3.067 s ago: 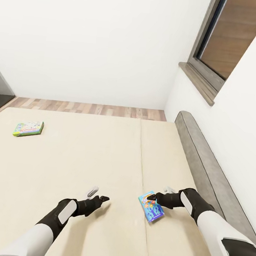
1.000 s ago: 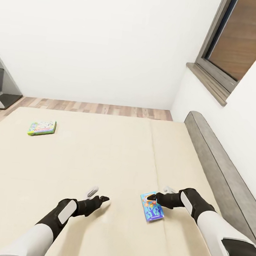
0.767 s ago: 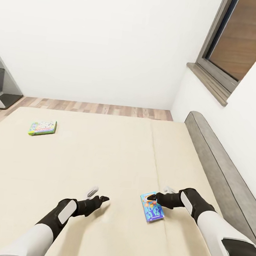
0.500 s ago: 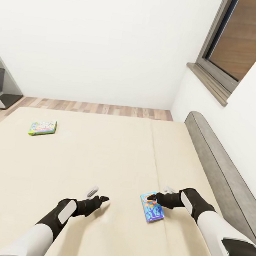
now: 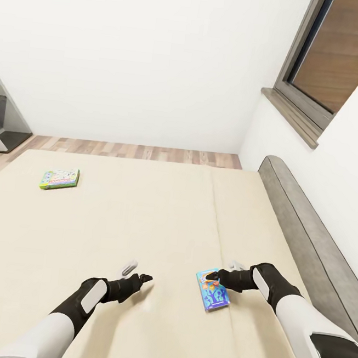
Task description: Put all the toys in the child's room - the three board games (two on the bed and one on the table), the two jigsaw puzzles on the table, and the tennis ball on the table - inside the toy box on the table in the child's room.
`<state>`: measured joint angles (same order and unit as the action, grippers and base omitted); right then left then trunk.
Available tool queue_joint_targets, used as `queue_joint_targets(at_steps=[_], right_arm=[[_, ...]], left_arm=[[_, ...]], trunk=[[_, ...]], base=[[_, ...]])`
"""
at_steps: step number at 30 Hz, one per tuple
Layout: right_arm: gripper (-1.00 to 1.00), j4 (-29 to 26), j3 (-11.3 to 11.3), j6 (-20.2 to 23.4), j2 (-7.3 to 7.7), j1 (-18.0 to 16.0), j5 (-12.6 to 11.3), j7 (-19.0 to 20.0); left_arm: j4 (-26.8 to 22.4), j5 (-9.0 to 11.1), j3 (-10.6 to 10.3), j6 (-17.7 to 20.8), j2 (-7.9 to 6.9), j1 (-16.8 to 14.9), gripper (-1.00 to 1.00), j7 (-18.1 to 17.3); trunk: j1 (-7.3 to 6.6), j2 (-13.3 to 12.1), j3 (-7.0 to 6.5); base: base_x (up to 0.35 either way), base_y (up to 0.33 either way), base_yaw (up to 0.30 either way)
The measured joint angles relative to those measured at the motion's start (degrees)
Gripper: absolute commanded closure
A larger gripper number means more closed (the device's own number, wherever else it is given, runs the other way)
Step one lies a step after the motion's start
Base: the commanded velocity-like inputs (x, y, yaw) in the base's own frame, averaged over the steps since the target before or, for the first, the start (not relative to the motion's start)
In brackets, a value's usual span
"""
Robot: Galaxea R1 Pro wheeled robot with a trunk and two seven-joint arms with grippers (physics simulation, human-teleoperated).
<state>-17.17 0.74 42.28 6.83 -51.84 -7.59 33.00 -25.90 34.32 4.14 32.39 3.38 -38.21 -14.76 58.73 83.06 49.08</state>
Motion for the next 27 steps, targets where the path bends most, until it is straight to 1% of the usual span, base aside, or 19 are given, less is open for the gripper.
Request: queue_joint_targets(at_steps=[27], right_arm=[[-1.0, 0.02, 0.04, 0.07, -0.21, 0.0, 0.01, -0.07]], left_arm=[[0.0, 0.04, 0.0, 0.01, 0.0, 0.0, -1.0, 0.0]], trunk=[[0.0, 0.0, 0.0]], base=[[0.0, 0.0, 0.0]])
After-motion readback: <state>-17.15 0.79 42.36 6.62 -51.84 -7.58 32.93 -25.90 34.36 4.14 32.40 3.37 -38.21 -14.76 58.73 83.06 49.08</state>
